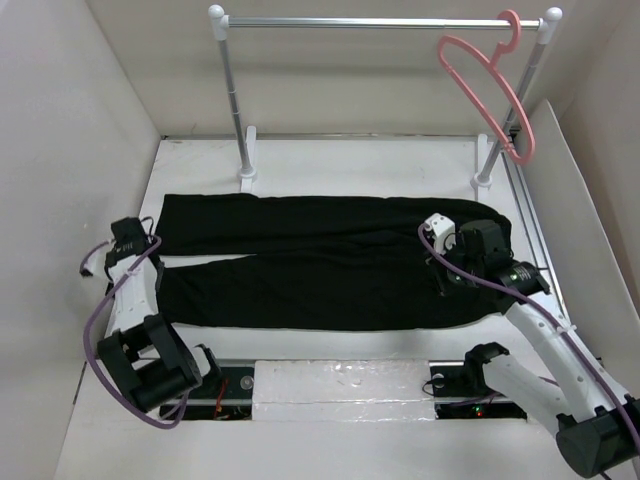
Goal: Place the trousers on the hanger
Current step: Fold the trousers
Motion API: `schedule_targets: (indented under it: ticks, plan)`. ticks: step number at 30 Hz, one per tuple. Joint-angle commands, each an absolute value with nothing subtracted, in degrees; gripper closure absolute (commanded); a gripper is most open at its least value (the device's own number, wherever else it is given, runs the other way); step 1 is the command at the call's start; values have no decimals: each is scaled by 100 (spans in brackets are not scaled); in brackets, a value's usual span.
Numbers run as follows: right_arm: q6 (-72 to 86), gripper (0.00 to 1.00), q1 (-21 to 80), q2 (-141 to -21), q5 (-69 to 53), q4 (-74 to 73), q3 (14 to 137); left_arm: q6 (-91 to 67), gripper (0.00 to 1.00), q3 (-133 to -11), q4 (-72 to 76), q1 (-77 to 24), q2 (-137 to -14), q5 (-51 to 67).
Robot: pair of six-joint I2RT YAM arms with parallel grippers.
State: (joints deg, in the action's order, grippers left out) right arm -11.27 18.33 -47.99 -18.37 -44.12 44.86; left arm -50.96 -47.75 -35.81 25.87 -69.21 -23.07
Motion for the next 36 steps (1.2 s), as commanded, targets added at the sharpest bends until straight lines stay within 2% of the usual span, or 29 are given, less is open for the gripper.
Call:
schedule_targets:
  ticks: [1,4,14,16,18,21,22,23,28,31,32,33,36]
  plan:
    - [-1511,70,1951,-4808,-2048,-4219,4720,-5511,50,-4474,-4069,3066,-6750,-2013]
    - [-1556,56,2039,-4764,-1986,-4263,4737,-5414,48,-4420,-4104,3287,-6986,-2135]
    - [-1460,53,2109,-4579,-1907,-4359,4764,-5080,47,-4342,-3561,3287,-7593,-2206]
    - [-1407,53,2109,-4535,-1916,-4342,4720,-4958,50,-4272,-3420,3287,-7690,-2145]
    - [-1336,53,2109,-4491,-1916,-4359,4667,-4922,55,-4201,-3296,3287,-7708,-2162]
    - [-1231,52,2109,-4404,-1723,-4473,4597,-4782,82,-4227,-3191,3287,-7630,-2145]
    - [-1204,48,2109,-4360,-1644,-4474,4484,-4720,94,-4236,-3156,3287,-7585,-2110]
    - [-1187,46,2109,-4333,-1487,-4474,4422,-4615,99,-4254,-3103,3287,-7541,-2118]
    - [-985,38,2109,-4245,-1459,-4281,4298,-4403,100,-4158,-2997,3287,-7426,-2136]
    - [-984,38,2109,-4298,-1459,-4280,4368,-4412,100,-4183,-3023,3287,-7497,-2074]
    - [-984,38,2109,-4350,-1450,-4298,4394,-4395,90,-4201,-3023,3287,-7532,-2031]
    - [-993,38,2109,-4359,-1415,-4315,4412,-4377,86,-4245,-3058,3287,-7584,-2013]
    - [-1002,37,2109,-4412,-1293,-4316,4482,-4394,83,-4254,-3120,3287,-7804,-1995]
